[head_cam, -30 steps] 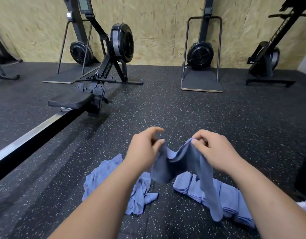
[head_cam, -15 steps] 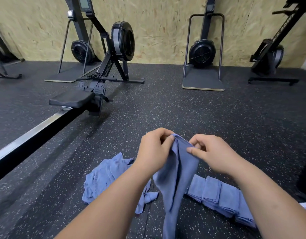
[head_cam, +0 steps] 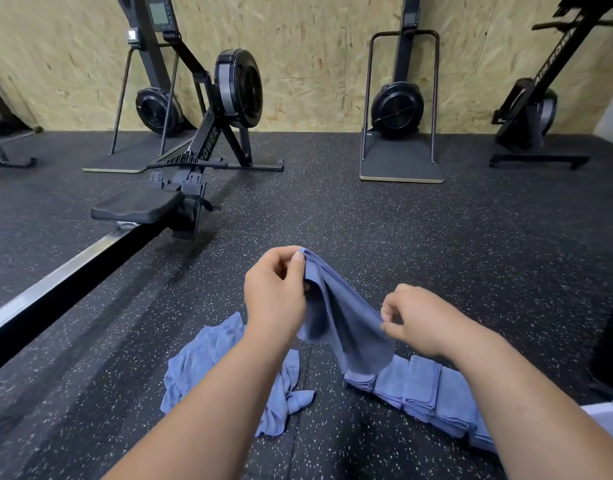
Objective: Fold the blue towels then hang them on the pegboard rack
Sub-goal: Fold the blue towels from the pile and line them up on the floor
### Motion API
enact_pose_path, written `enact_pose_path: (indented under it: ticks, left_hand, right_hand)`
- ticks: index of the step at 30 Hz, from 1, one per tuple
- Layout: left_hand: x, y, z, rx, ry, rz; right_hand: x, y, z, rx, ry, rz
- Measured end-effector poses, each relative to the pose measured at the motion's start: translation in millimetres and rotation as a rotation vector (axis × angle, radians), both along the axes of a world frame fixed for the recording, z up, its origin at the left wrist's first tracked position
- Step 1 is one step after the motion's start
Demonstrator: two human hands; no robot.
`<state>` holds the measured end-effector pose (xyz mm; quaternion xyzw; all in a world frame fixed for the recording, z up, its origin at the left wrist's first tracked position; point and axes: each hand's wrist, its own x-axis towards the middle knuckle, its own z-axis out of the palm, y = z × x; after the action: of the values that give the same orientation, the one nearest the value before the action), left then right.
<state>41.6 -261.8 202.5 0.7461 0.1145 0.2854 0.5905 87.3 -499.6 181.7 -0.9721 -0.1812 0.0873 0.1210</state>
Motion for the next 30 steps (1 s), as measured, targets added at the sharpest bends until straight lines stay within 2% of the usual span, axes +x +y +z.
enact_pose_path:
  ticks: [3,5,8,10,15,18,22,26,30]
  left_hand:
    - [3.7,11.8,-3.9,0.087,0.05,0.078]
    - [5.2,17.6,-8.2,0.192,0.127,0.043]
    - [3.1,14.3,-15.4,0.352,0.238,-0.122]
    - [2.6,4.9,-22.0,0.409,0.254,-0.279]
    - [0.4,-18.7,-26.1,0.342,0.264,-0.51]
    - [0.4,-21.1,-23.8,0.315,0.276,-0.474]
    - [2.2,-18.0,-22.6,0.111,0.269,-0.43]
    - [1.7,-17.0,-21.2,0.004,0.246,-0.37]
    - [-0.4,-16.9,-11.6,-0.122,0.168,-0.296]
  right_hand:
    - [1.1,0.6,-3.7,0.024,0.015,-0.065]
    - [3.9,-1.6,0.3,0.166,-0.045,-0.112]
    - [2.0,1.2,9.9,0.486,-0.149,-0.159]
    - [-2.5,7.7,14.9,0.584,-0.181,-0.12]
    - [-13.8,31.6,19.5,0.619,-0.14,0.097]
    - [-14.4,34.7,20.8,0.64,-0.12,0.114]
    - [-12.1,24.7,16.1,0.592,-0.007,0.095]
    - [-10.3,18.8,9.5,0.508,0.128,0.084]
    - [-8.6,20.5,8.2,0.486,0.137,0.029]
